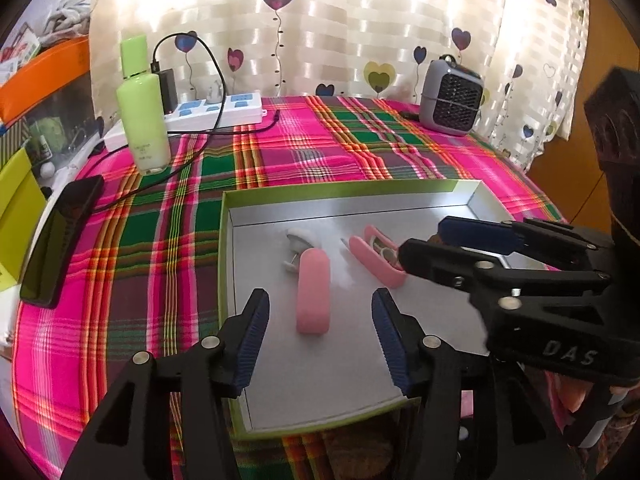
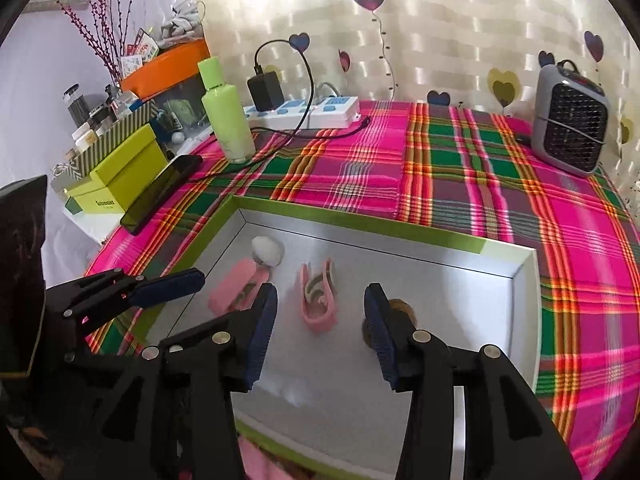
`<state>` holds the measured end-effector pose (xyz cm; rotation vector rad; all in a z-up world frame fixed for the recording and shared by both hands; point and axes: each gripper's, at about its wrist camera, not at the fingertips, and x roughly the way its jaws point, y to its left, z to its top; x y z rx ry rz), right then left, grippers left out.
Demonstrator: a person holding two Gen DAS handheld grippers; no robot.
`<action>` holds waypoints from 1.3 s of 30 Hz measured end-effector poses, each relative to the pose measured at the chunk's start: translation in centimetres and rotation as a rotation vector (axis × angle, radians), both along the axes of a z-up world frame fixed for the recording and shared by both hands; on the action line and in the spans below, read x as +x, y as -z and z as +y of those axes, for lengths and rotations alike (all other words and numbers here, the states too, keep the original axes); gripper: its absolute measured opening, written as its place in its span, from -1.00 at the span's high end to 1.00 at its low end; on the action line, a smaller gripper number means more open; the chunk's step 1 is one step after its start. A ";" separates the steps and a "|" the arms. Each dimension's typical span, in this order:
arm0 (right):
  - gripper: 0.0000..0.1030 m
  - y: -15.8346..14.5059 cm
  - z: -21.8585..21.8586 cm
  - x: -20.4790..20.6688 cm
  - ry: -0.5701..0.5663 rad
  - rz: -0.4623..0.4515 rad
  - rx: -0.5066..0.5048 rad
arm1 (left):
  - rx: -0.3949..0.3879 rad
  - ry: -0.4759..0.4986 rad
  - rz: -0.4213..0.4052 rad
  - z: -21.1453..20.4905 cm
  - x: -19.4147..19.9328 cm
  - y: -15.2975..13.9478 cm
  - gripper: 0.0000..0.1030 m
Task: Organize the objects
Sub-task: 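Open and withdraw both tools from the tray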
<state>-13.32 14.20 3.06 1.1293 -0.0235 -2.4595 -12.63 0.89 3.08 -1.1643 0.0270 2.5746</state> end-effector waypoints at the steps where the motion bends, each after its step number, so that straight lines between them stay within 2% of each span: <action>1: 0.09 -0.2 0.2 0.4 0.001 0.006 -0.004 | 0.005 0.000 0.001 -0.1 0.3 -0.1 -0.02; 4: 0.09 -1.0 0.7 1.5 0.005 0.026 -0.010 | 0.001 -0.009 0.015 -0.5 1.0 -0.6 -0.02; 11: 0.10 -2.7 1.7 4.9 0.002 0.088 -0.004 | 0.052 -0.014 0.032 -2.3 3.1 -1.4 -0.02; 14: 0.10 -3.1 2.6 6.4 0.027 0.110 0.006 | 0.050 -0.024 0.052 -2.9 4.0 -1.8 -0.02; 20: 0.09 -3.6 5.1 8.5 0.097 0.125 -0.039 | 0.078 -0.042 0.068 -4.7 5.7 -2.2 -0.02; 31: 0.10 -2.8 7.2 11.8 0.171 0.142 0.010 | 0.109 -0.064 0.040 -6.3 7.1 -1.0 -0.02; 39: 0.10 -1.9 7.1 13.5 0.155 0.138 0.008 | 0.119 -0.044 0.012 -6.0 7.6 0.2 -0.02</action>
